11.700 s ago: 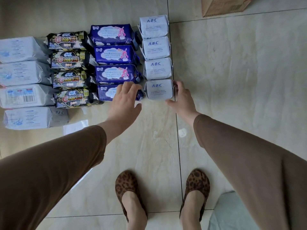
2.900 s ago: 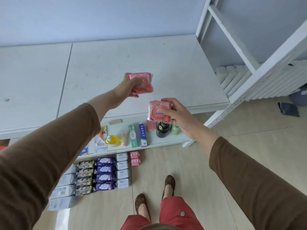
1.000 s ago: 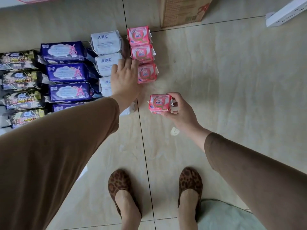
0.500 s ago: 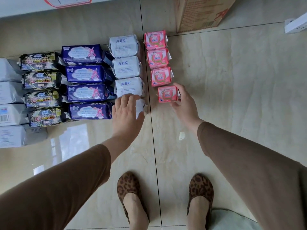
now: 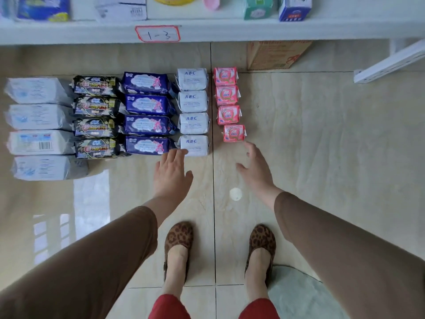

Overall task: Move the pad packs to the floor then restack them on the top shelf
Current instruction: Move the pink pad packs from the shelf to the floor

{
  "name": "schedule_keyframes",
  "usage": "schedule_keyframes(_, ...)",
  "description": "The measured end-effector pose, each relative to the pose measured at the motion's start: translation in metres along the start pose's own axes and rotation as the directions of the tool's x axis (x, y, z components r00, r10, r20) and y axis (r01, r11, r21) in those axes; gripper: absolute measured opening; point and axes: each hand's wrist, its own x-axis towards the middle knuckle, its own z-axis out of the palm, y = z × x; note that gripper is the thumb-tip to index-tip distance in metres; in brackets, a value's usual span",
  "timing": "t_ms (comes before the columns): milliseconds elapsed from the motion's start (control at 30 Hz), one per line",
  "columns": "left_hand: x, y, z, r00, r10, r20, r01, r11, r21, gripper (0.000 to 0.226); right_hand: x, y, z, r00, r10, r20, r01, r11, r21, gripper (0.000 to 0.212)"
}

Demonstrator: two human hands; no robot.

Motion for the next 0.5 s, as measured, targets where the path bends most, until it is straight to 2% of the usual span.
schedule_keyframes(133,-0.033,-0.014,-0.045,0.999,0.018,0.046,-0.016,0.999,-0.039,0.054,-0.05,-0.059,-0.005,0.992,-0.118,0.04,0.122,0.986,-0.113,0.056)
schedule_keyframes(267,-0.067,-0.041,-0.091,0.997,0.045,0.057,-0.044,0.999,-0.012,0.054,-0.084,-0.121,0.007,0.983,-0.176,0.044,0.18,0.976,-0.119,0.049)
schedule_keyframes(500,-0.126,-0.131,-0.15,0.997,-0.074,0.003,0.074,0.996,-0.051,0.05,-0.14,-0.214,0.074,0.946,-0.292,0.14,0.307,0.947,-0.099,0.045)
